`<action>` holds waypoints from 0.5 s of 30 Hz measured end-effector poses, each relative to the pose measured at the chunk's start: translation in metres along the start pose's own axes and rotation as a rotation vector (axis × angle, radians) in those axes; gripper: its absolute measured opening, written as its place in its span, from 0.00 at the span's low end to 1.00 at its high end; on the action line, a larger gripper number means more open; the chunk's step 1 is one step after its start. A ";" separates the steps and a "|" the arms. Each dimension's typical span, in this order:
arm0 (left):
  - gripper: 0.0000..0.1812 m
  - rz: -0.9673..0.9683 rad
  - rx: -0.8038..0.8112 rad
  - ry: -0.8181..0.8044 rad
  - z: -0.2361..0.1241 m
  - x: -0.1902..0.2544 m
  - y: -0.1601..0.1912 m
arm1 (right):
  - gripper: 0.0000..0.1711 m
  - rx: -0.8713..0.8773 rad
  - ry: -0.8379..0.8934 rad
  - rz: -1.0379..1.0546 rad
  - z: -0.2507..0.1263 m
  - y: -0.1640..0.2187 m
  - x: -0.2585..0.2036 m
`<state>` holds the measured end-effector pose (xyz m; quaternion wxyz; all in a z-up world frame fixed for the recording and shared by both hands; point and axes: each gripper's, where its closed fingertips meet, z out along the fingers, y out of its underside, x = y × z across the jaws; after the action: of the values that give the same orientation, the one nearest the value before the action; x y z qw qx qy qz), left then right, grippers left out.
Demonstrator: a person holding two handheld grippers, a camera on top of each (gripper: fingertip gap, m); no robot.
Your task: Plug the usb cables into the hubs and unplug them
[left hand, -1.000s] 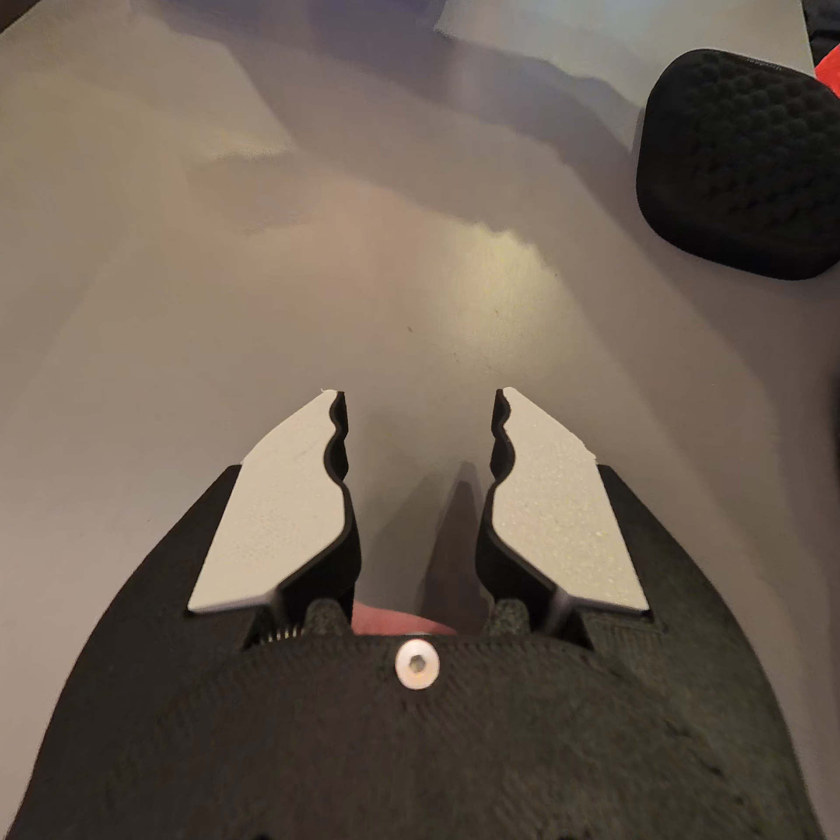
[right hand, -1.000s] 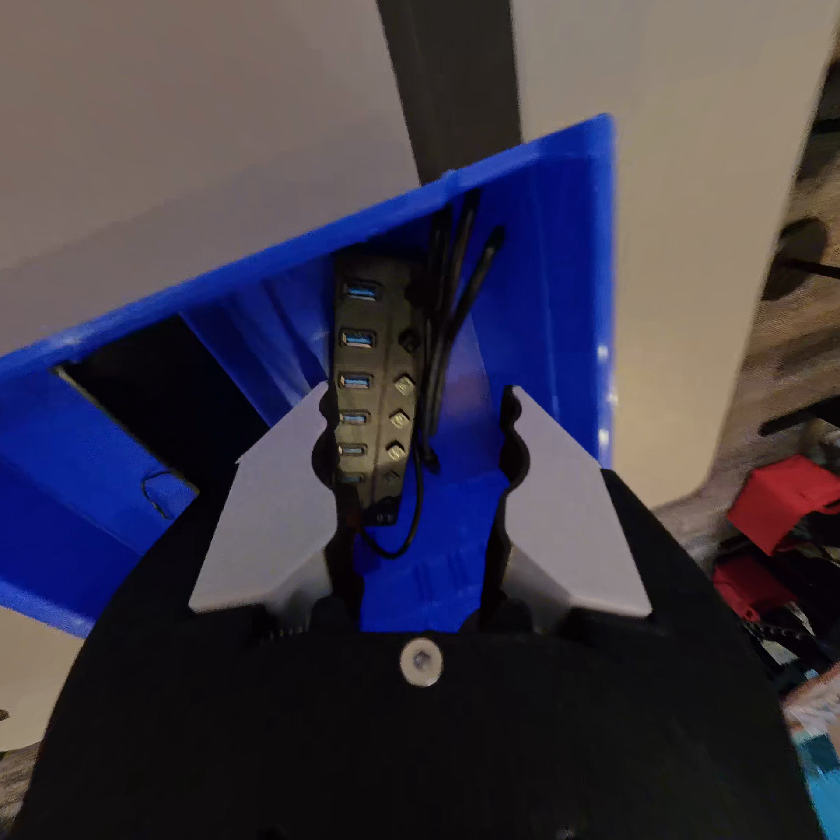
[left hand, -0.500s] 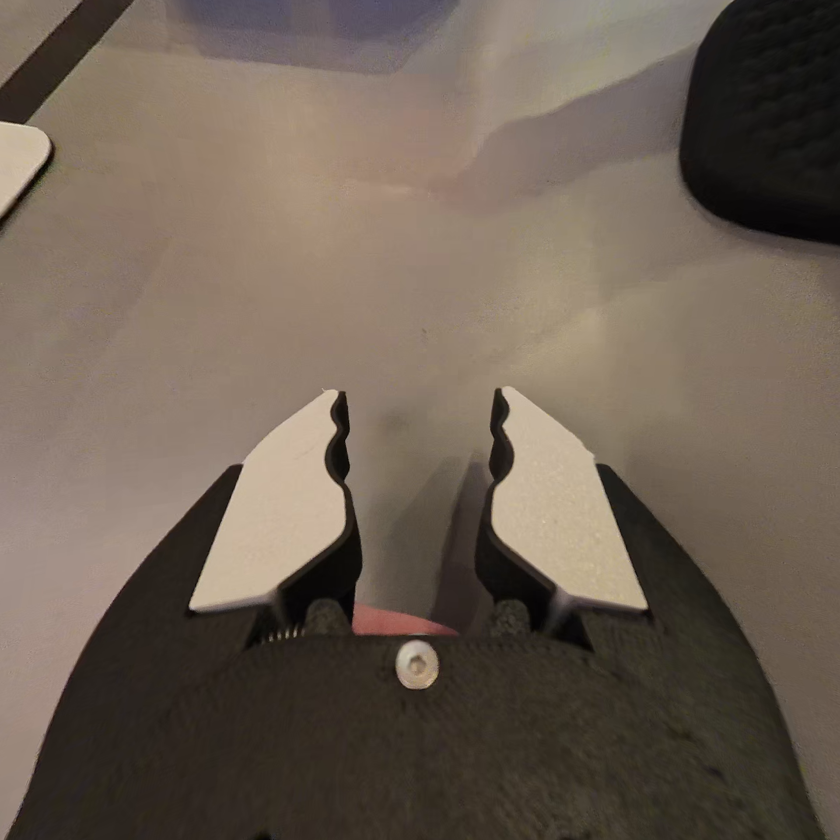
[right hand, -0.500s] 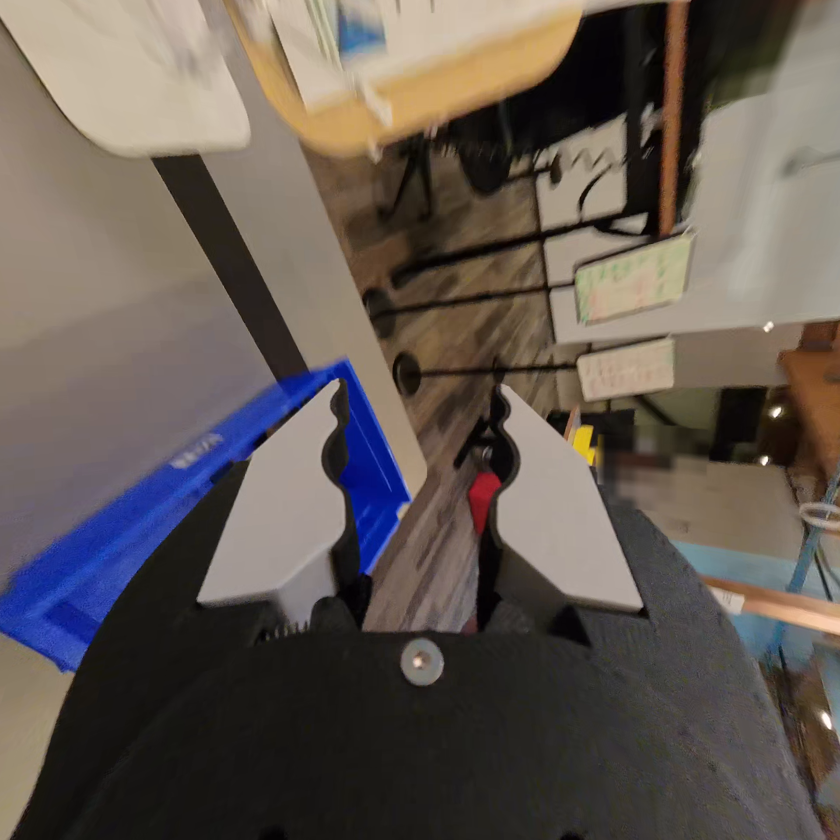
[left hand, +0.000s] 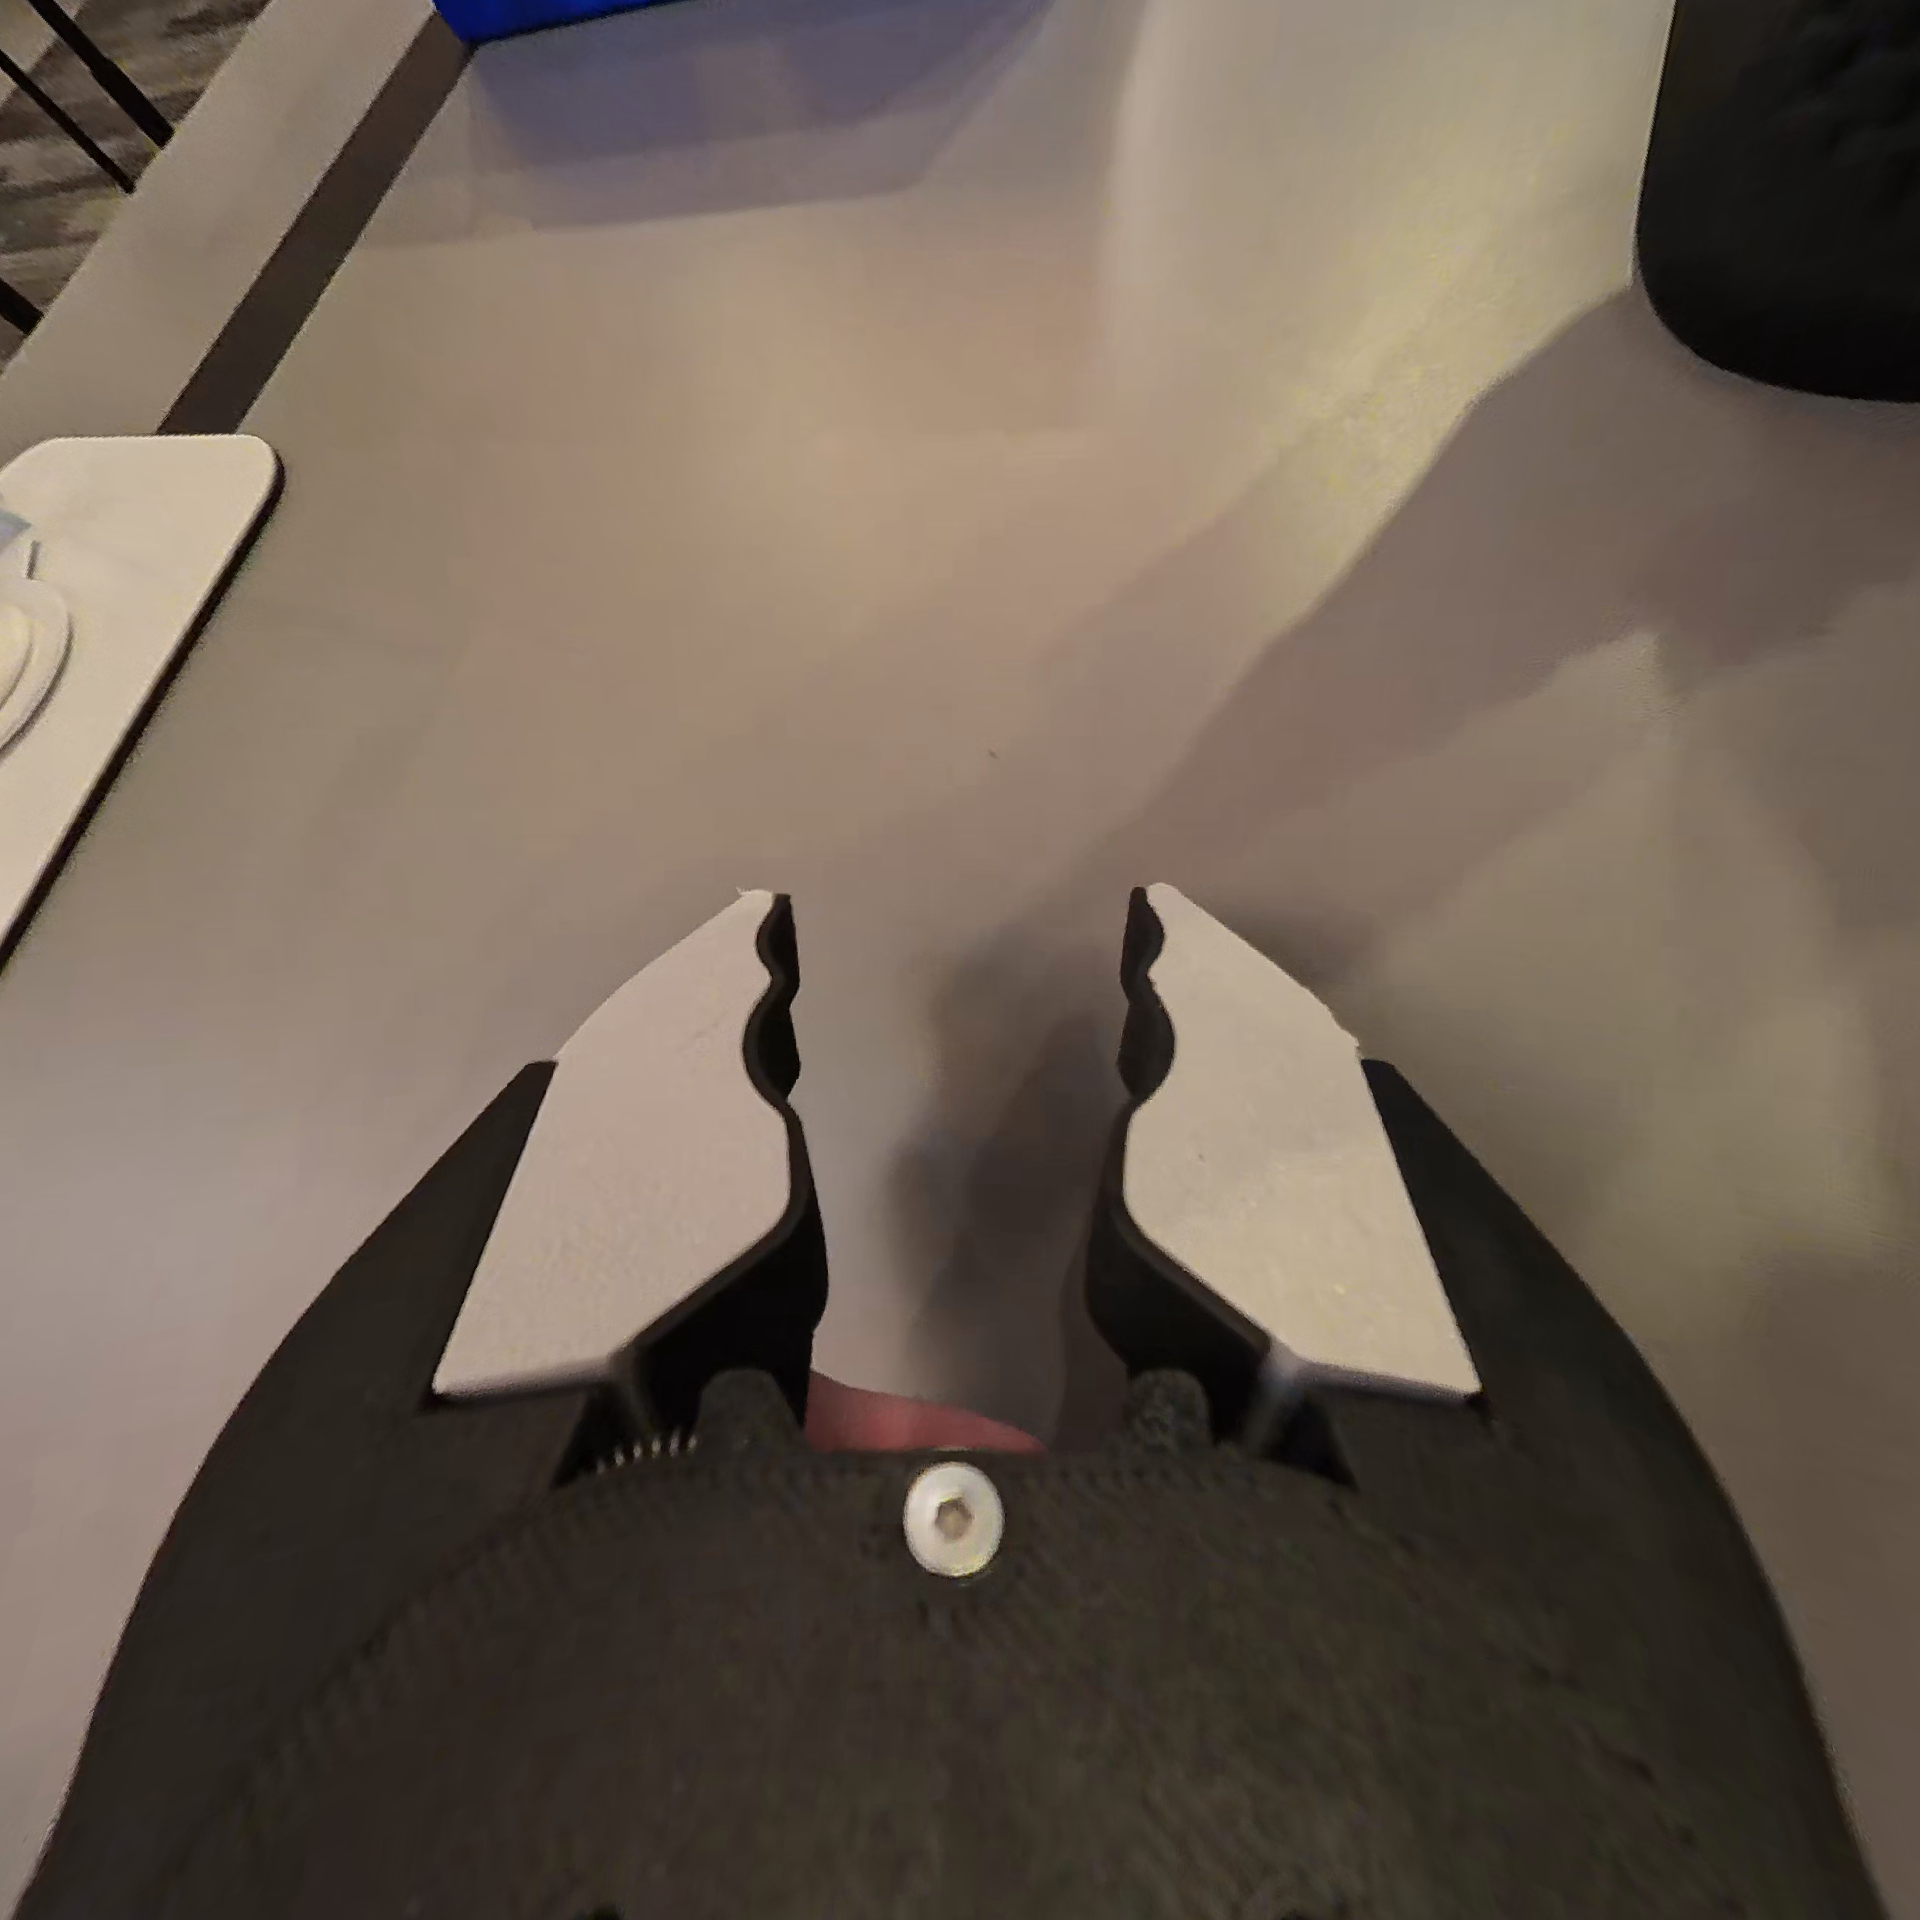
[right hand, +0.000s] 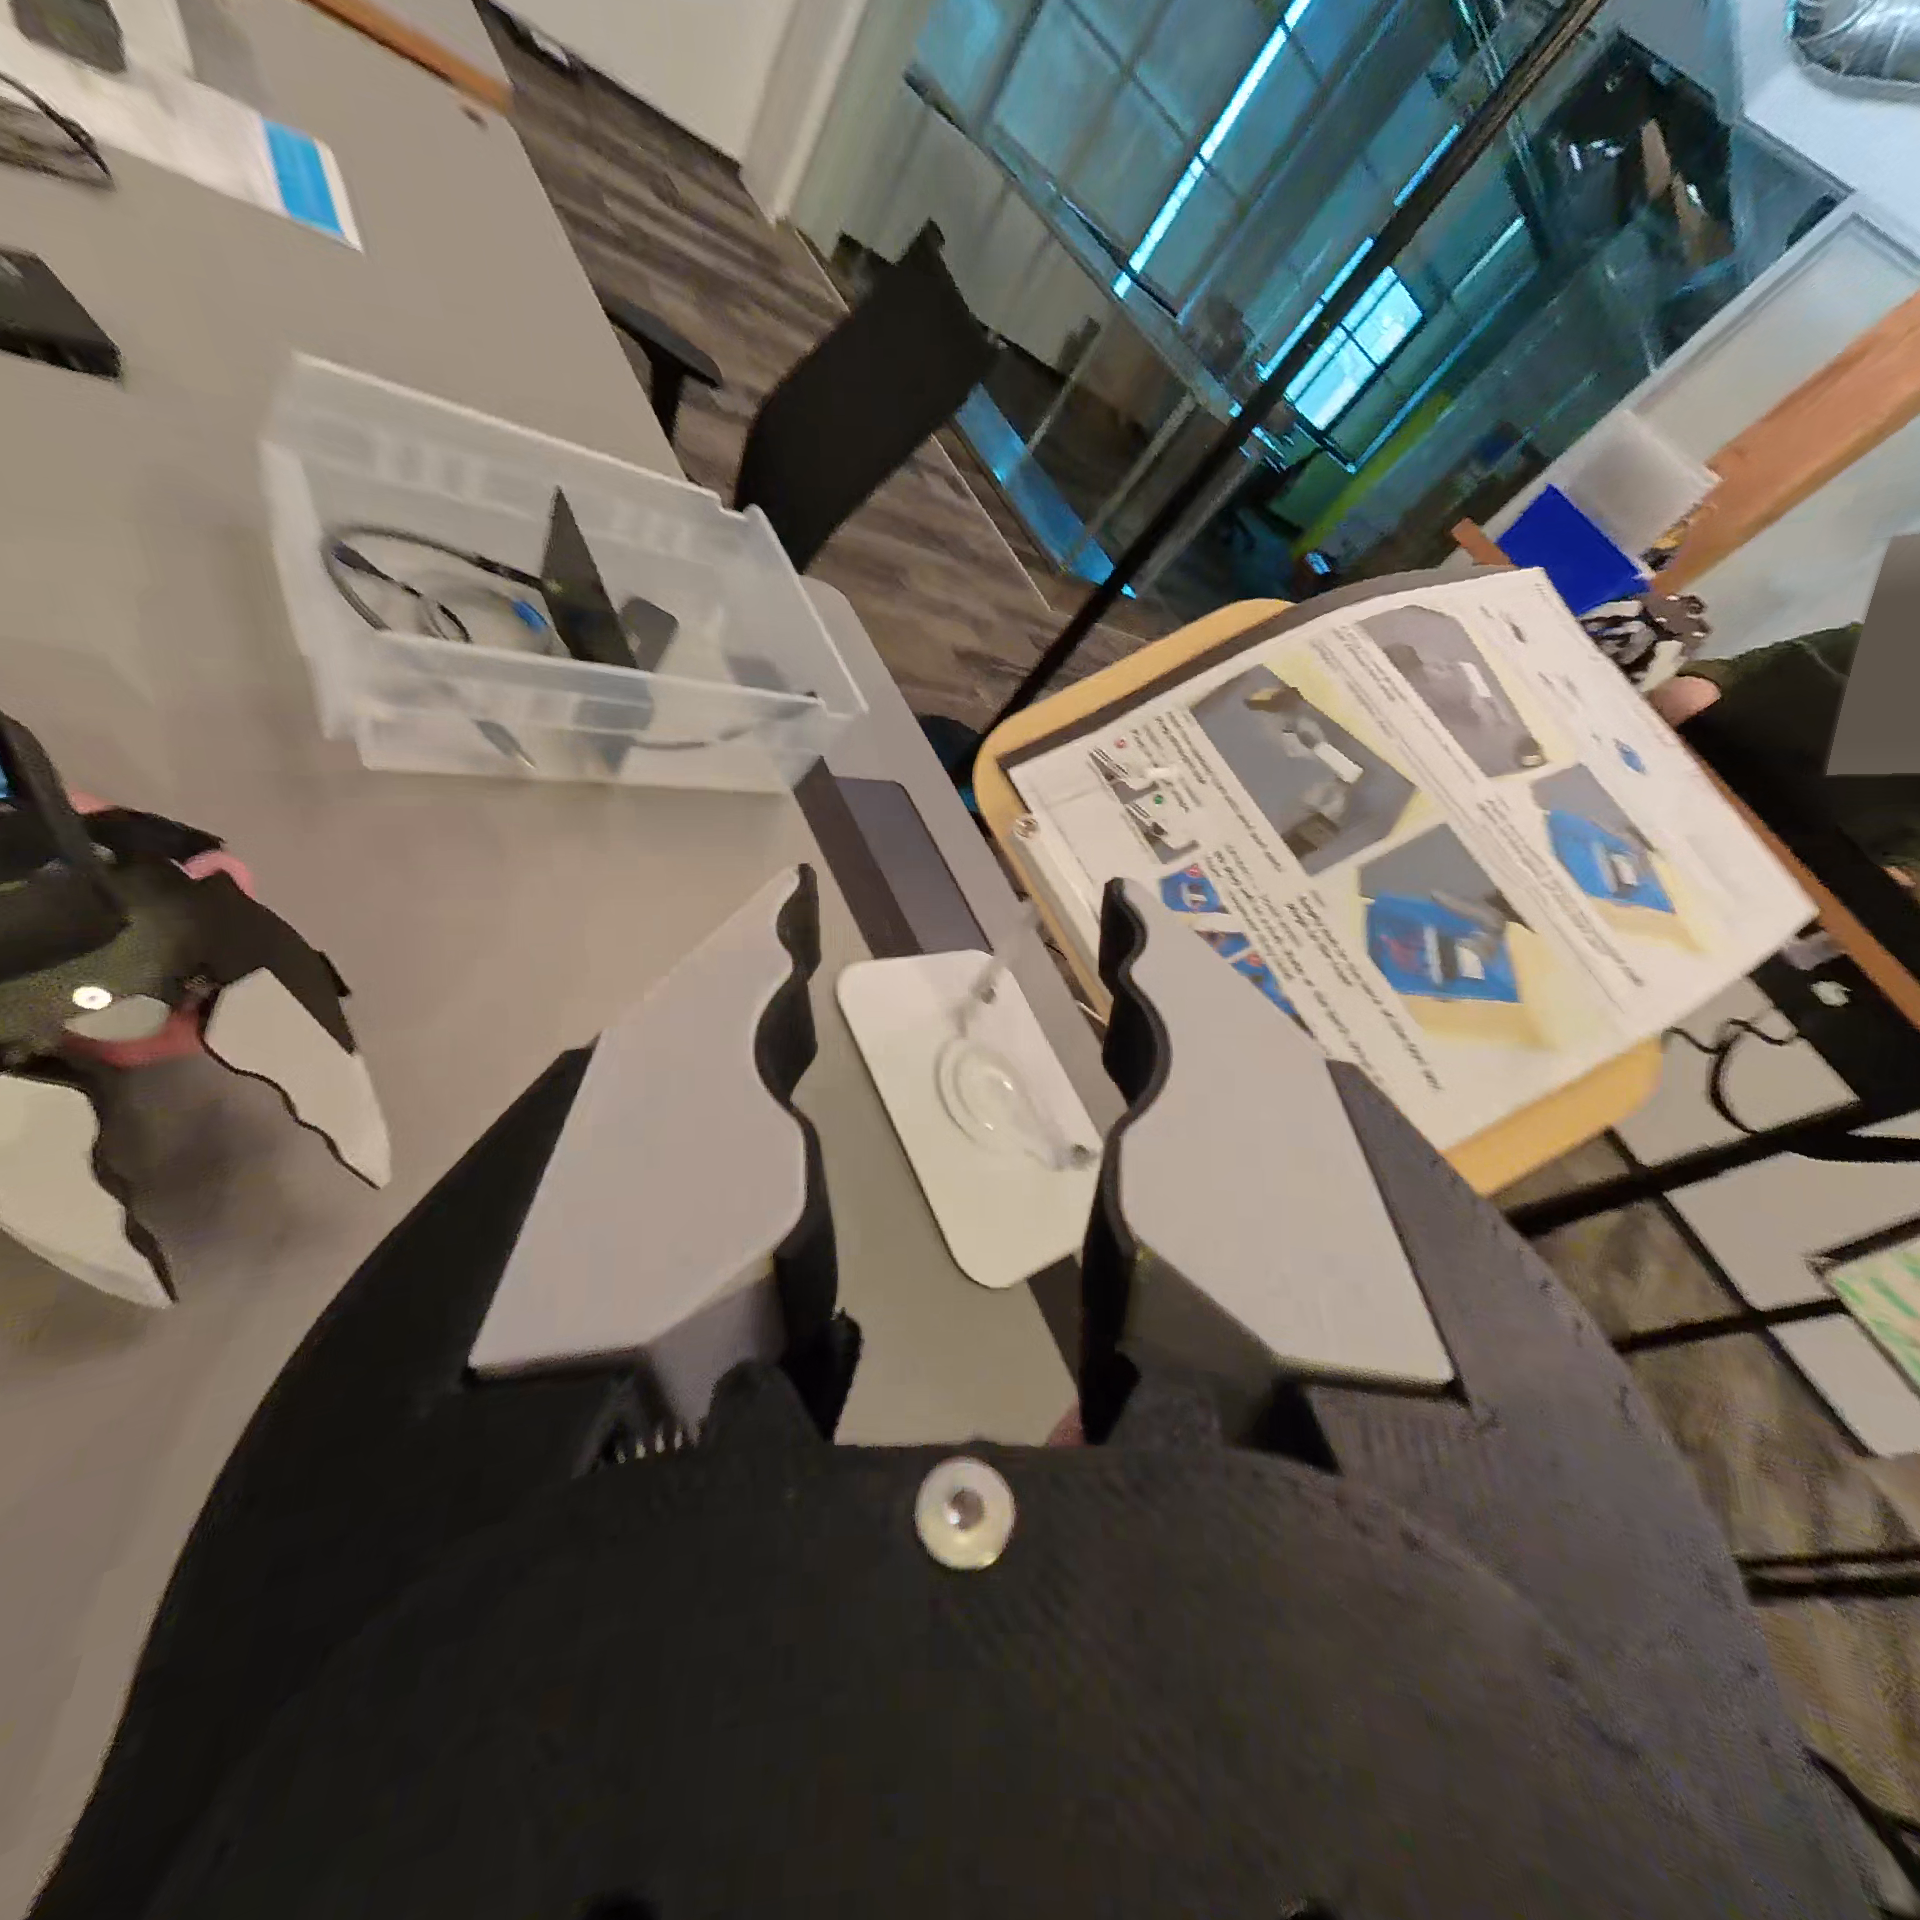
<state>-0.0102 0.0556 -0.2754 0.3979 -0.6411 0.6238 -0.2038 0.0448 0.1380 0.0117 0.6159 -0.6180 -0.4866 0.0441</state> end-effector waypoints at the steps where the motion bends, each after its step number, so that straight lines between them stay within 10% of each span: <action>1: 0.33 -0.001 0.004 -0.004 -0.001 -0.001 0.000 | 0.30 0.019 -0.013 0.020 0.003 0.002 -0.003; 15: 0.24 0.075 0.117 -0.162 -0.039 -0.032 -0.032 | 0.27 -0.051 0.017 0.044 0.028 0.069 0.009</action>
<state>-0.0242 0.0737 -0.2199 0.4912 -0.6072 0.6003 -0.1724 0.0689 0.1805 -0.0453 0.6029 -0.6444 -0.4688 0.0399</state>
